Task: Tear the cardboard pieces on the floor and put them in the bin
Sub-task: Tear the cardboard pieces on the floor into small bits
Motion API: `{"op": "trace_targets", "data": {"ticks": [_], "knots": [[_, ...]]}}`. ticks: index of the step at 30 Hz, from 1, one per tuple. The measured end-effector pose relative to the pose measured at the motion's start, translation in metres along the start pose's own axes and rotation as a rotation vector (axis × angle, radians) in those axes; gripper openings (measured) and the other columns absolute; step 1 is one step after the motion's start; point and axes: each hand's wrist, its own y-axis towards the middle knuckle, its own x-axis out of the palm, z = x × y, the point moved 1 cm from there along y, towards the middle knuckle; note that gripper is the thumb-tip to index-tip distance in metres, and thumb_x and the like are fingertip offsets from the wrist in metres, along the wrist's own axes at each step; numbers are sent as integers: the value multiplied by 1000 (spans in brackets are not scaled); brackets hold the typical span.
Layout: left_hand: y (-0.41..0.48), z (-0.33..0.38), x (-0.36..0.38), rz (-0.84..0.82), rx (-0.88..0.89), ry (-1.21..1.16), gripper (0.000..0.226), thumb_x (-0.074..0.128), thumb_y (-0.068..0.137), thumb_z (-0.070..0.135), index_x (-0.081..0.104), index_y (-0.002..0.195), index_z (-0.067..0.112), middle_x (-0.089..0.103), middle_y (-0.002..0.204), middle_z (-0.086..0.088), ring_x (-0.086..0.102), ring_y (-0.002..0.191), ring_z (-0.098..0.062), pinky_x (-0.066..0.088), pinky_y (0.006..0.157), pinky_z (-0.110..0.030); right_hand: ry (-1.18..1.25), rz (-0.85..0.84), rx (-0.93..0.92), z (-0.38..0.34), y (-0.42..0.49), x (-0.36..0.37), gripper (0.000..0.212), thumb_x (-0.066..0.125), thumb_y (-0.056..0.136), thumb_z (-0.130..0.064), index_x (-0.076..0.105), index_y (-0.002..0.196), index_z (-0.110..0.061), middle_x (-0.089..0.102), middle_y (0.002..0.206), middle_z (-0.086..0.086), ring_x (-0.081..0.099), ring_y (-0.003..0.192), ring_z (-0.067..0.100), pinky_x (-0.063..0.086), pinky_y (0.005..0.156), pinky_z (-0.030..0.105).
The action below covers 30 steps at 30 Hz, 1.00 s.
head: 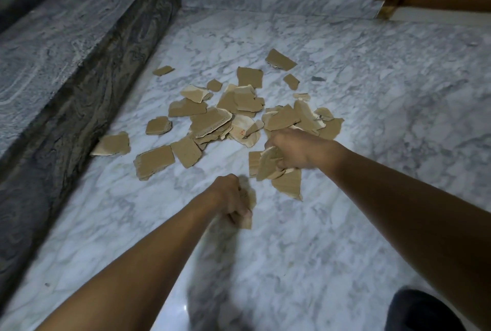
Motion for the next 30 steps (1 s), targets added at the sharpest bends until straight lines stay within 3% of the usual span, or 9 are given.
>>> {"op": "trace_targets", "data": {"ticks": [3,5,8,11,14,18,21,26,30], "knots": [[3,-7,-30,35,25,-36,40,93,58,31,75,89,10,73,89,-3,67,85,-19,50,69,-25,305,50,85,15,-21,-21,73,82,79,-14,46,138,-37,67,99,0,65,81,12,49,67,22],[6,0,-53,64,83,-145,24,92,62,23,75,78,16,72,76,3,65,75,-14,52,69,-23,382,123,206,38,-35,-39,73,86,72,-12,44,125,-39,66,91,3,64,70,13,55,62,31],[20,28,-67,50,203,-252,20,88,70,11,72,80,15,70,74,7,64,75,-9,47,71,-18,291,117,407,76,-58,-40,85,91,61,-18,49,135,-23,66,115,7,65,95,25,54,80,32],[46,49,-48,78,250,27,29,79,77,30,62,100,25,64,114,-9,59,108,-26,48,90,-33,188,-14,613,93,-81,-2,76,91,61,-26,57,126,-9,66,117,12,64,101,28,52,78,30],[55,61,-27,166,201,321,55,67,84,46,46,133,31,31,143,-11,31,132,-38,38,104,-50,211,-6,720,102,-98,30,72,88,63,-38,56,118,-7,66,114,14,65,105,31,54,81,33],[59,57,-20,216,221,310,63,70,84,43,43,138,25,37,134,-15,38,124,-38,41,102,-49,313,-21,727,116,-98,30,79,88,42,-48,59,105,-11,68,102,9,65,92,27,56,78,33],[57,39,-23,149,271,196,60,76,79,36,51,132,24,55,124,-13,50,119,-32,44,98,-38,497,-17,712,119,-90,28,93,84,21,-55,67,101,-11,70,97,5,67,89,24,58,83,38],[41,3,-42,38,226,116,61,79,79,42,52,129,20,59,120,2,55,112,-20,39,87,-26,950,-64,636,81,-79,10,56,98,53,-29,73,102,-22,77,99,0,71,98,22,56,92,47],[32,-24,-62,-77,111,113,34,80,73,50,62,85,24,66,84,3,63,78,-18,49,65,-26,960,-134,704,36,-44,29,101,101,29,-40,67,121,-20,71,119,6,66,112,29,56,91,52]]}}
